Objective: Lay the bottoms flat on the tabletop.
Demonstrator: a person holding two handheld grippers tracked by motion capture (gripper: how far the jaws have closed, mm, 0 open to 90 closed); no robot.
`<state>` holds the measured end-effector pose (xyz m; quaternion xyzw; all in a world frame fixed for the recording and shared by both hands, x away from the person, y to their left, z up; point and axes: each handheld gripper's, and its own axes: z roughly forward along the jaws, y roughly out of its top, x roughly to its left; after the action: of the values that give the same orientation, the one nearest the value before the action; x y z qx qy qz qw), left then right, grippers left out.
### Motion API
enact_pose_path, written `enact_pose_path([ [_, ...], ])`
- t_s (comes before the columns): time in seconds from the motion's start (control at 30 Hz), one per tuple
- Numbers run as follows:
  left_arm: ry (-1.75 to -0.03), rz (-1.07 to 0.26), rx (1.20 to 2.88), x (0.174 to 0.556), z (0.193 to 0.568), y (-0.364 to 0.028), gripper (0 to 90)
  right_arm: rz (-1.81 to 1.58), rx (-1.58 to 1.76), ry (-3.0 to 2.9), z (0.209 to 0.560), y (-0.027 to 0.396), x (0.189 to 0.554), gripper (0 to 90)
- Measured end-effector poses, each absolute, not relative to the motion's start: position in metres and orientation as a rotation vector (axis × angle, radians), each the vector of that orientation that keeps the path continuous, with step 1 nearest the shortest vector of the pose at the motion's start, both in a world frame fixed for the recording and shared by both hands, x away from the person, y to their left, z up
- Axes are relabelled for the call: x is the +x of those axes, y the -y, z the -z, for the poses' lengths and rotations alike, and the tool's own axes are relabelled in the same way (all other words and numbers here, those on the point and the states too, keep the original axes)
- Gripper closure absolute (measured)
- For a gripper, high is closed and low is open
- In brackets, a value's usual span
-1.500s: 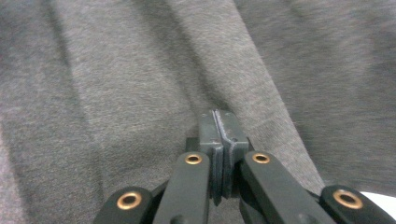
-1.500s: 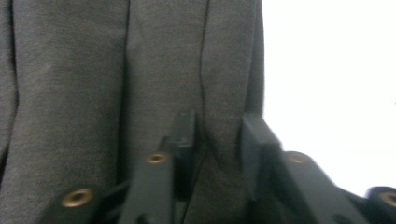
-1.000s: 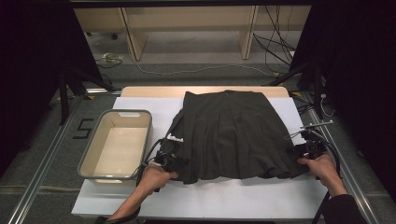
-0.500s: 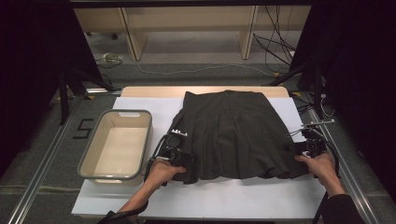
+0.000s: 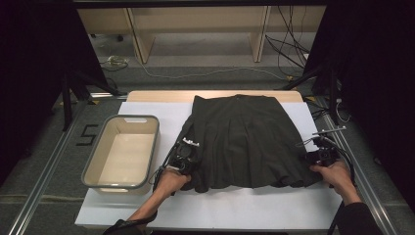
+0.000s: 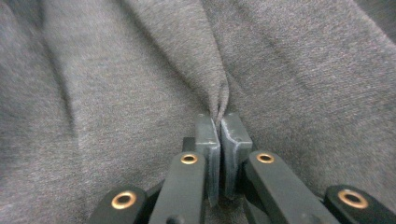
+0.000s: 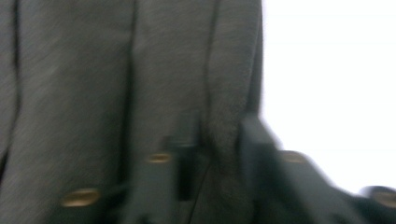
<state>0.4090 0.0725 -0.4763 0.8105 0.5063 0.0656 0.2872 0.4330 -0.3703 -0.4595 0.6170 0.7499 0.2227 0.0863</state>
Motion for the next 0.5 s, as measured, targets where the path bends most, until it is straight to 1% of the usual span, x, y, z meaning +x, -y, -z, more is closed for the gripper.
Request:
enact_pose_path([
  [0.07,-1.338,-0.158,2.167,0.405,0.476,-0.071,87.2,-0.655,1.815,-2.257,0.459,0.369,0.431,84.5],
  [0.13,-1.322,-0.126,2.17,0.401,0.474,-0.072,87.1,-0.652,1.82,-2.275,0.458,0.369,0.429,85.7],
  [0.33,-1.287,-0.079,2.179,0.387,0.469,-0.081,87.0,-0.632,1.81,-2.338,0.453,0.371,0.412,86.0],
  [0.5,-1.274,-0.064,2.177,0.379,0.466,-0.084,86.6,-0.615,1.788,-2.359,0.451,0.369,0.396,85.7],
])
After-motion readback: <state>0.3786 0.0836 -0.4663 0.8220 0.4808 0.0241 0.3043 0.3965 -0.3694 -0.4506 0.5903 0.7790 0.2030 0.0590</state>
